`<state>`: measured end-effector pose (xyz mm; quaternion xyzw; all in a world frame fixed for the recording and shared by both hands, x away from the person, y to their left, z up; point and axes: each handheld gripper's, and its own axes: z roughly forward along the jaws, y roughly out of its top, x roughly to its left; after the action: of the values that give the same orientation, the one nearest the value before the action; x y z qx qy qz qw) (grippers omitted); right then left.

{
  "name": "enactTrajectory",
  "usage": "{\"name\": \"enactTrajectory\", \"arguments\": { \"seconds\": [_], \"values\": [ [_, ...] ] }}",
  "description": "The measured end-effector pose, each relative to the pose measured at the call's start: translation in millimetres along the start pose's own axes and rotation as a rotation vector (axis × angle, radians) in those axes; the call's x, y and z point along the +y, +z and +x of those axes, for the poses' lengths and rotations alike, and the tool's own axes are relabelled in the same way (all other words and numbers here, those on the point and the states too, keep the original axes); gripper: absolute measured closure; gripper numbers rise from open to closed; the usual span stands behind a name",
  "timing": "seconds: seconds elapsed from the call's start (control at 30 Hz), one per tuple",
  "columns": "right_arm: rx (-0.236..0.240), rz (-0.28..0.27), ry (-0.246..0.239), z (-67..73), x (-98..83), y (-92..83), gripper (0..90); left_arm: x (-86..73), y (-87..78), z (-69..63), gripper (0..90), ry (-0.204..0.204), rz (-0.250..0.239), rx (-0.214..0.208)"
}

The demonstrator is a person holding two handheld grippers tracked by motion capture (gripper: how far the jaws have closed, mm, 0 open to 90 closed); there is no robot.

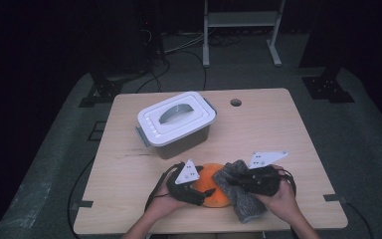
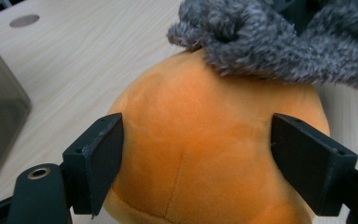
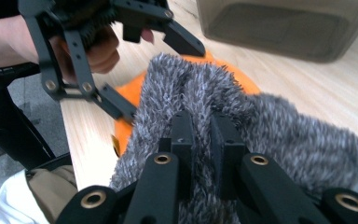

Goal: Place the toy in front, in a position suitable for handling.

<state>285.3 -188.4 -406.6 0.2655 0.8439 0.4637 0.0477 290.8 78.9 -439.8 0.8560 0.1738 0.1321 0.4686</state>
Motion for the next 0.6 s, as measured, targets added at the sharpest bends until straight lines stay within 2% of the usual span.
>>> {"name": "enactTrajectory", "arguments": {
  "seconds": [0.1, 0.17, 0.27, 0.3, 0.33, 0.37, 0.4, 0.47, 0.5, 0.53, 0.6],
  "values": [
    [-0.007, -0.005, 0.016, -5.1, -6.9, -2.9, 80.7, -2.7, -0.9, 0.7, 18.9, -0.02, -0.009, 0.001],
    [-0.022, -0.005, 0.057, -12.5, -18.6, -9.0, 80.6, -4.6, -2.0, 1.3, 18.8, -0.03, -0.013, 0.001],
    [-0.089, 0.044, 0.069, -20.7, -30.7, -16.0, 80.5, -6.9, -4.0, 1.8, 18.7, -0.048, -0.015, 0.007],
    [-0.089, 0.048, 0.102, -25.7, -36.8, -18.5, 80.6, -7.7, -4.5, 2.5, 18.6, -0.055, -0.015, 0.006],
    [-0.076, 0.033, 0.11, -25.7, -36.2, -19.3, 80.6, -8.4, -4.6, 4.0, 18.1, -0.069, -0.015, 0.009],
    [-0.069, 0.021, 0.109, -24.0, -34.0, -20.0, 80.6, -8.4, -4.6, 4.0, 17.9, -0.069, -0.015, 0.009],
    [-0.057, -0.006, 0.093, -18.9, -29.1, -20.9, 80.5, -8.8, -3.6, 5.7, 17.8, -0.093, -0.025, 0.009],
    [-0.02, -0.047, 0.08, -9.9, -21.8, -20.6, 80.5, -7.7, -2.5, 5.5, 17.1, -0.091, -0.024, 0.016],
    [-0.02, -0.047, 0.08, -9.9, -21.8, -20.6, 80.5, -7.7, -2.5, 5.5, 16.6, -0.091, -0.024, 0.016],
    [-0.013, -0.055, 0.027, 3.2, -12.9, -14.7, 80.4, -6.1, -0.4, 5.0, 15.6, -0.1, -0.026, 0.026],
    [-0.01, -0.054, 0.016, 6.5, -10.9, -11.8, 80.2, -5.3, 0.8, 5.0, 14.6, -0.111, -0.027, 0.033]
  ]
}}
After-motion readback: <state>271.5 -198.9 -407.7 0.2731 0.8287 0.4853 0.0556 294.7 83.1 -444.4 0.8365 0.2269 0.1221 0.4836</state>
